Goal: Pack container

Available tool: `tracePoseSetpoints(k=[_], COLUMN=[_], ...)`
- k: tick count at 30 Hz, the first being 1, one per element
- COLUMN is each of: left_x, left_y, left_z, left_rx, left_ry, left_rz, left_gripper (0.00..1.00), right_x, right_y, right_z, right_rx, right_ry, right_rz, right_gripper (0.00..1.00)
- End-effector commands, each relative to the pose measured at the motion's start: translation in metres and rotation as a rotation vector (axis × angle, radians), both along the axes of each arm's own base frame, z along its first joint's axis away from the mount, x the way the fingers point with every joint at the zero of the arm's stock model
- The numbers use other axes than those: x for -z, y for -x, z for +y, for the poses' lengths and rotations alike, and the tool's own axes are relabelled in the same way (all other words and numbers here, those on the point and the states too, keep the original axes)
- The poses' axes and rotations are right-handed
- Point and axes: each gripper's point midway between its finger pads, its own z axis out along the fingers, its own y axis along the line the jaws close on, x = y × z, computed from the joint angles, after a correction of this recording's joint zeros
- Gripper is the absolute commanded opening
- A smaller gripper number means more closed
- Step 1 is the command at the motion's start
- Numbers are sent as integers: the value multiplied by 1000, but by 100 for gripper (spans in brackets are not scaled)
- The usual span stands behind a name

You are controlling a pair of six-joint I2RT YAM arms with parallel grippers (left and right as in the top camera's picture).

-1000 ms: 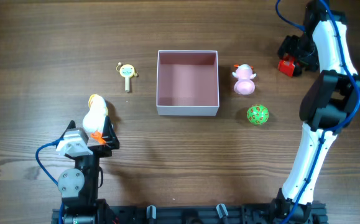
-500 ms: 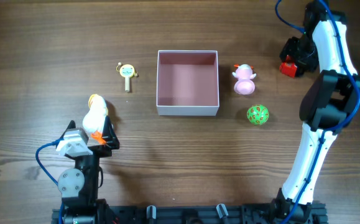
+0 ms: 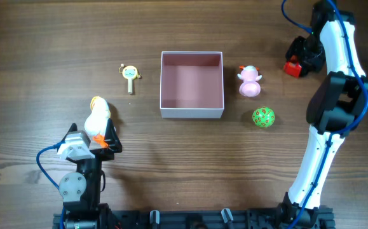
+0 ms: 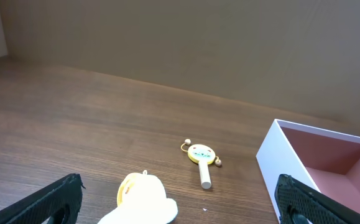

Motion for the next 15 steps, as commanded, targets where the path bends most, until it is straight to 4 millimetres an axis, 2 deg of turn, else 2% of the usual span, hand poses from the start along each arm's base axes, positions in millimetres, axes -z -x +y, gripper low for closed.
tracePoseSetpoints(k=[1, 9, 15], left_x=[1, 1, 1], left_y=[0, 0, 0], left_z=[0, 0, 0], left_rx=[-3, -3, -3], left_ry=[-21, -21, -21], left_rz=[-1, -1, -1], left_gripper=[100, 100, 100], right_x=[-11, -28, -62], right_y=[-20, -50, -77], right_z=[24, 62, 83], right_rx=[-29, -110, -145], right_ry=[-133, -376, -626], right_rz=[-87, -251, -427], right_gripper=[59, 60, 60])
